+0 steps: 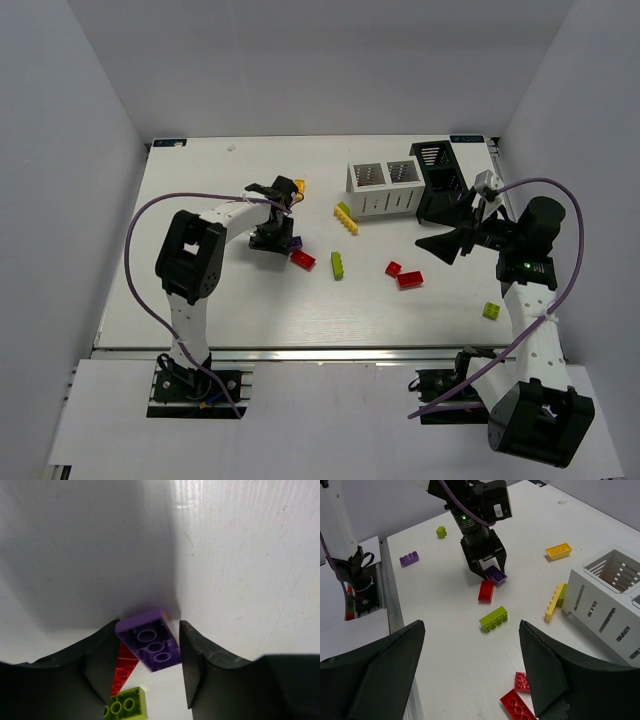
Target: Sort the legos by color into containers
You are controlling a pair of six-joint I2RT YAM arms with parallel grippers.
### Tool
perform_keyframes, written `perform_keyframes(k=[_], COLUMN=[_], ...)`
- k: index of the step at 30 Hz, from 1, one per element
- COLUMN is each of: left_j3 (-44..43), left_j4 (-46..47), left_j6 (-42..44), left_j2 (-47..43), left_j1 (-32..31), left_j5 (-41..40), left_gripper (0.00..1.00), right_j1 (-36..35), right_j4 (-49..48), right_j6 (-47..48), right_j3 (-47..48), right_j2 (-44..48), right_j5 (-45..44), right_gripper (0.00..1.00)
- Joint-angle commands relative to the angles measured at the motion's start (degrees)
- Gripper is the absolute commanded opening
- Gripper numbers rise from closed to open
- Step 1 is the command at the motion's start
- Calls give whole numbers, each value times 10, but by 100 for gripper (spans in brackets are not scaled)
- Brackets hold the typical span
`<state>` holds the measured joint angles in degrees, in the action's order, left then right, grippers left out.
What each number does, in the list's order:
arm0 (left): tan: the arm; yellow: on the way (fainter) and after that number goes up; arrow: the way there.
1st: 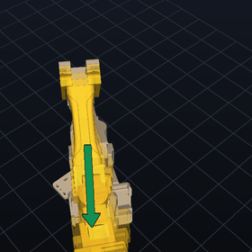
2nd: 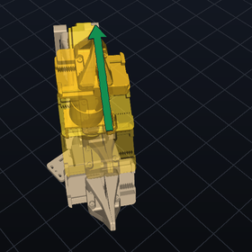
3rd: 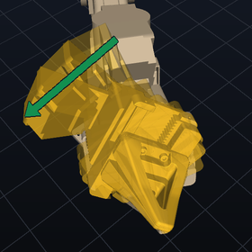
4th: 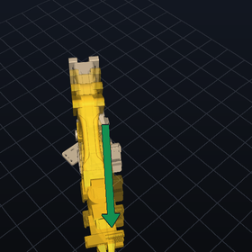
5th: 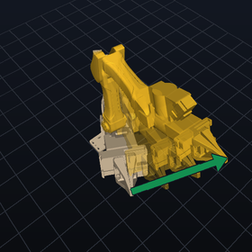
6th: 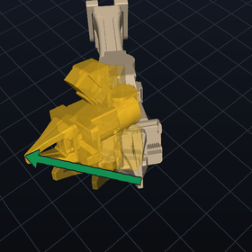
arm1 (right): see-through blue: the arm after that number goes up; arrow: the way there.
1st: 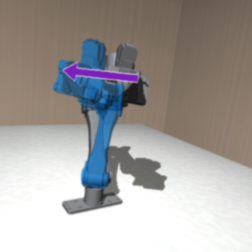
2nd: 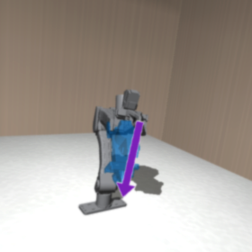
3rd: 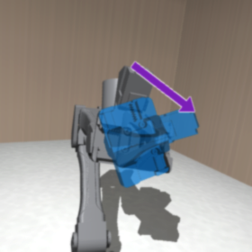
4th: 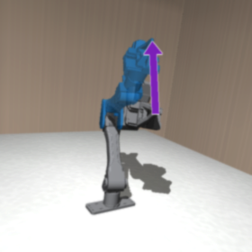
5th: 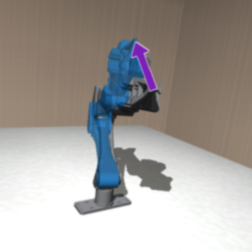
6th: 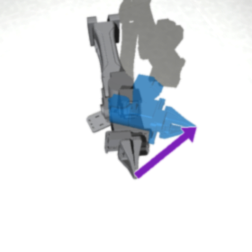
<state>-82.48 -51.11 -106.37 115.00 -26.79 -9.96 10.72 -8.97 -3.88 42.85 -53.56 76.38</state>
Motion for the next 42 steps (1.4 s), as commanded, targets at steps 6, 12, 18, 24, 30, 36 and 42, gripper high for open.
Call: perform_keyframes(k=[6, 12, 18, 24, 30, 36, 42], left_j3=[-7, -43, -78, -256, -473, -452, -472], left_j4=[14, 75, 370, 437, 448, 587, 675], left_j6=[10, 154, 552, 729, 780, 806, 827], left_j2=[-6, -48, -93, 8, 142, 178, 225], left_j1=[2, 8, -8, -34, -70, -102, -132], left_j5=[-19, -94, -11, 260, 316, 256, 214], left_gripper=[35, 1, 0, 0, 0, 1, 3], right_j1=[15, 20, 19, 19, 21, 28, 38], right_j4=[-40, -43, -11, 19, 16, 12, 7], right_j6=[-23, -22, 20, 31, 13, 6, 2], right_j3=[-8, -11, -11, -2, -4, -7, -10], right_j2=[11, 15, 29, 35, 34, 35, 32], right_j5=[24, 29, -7, -117, -201, -221, -220], right_gripper=[80, 76, 7, 0, 0, 0, 0])
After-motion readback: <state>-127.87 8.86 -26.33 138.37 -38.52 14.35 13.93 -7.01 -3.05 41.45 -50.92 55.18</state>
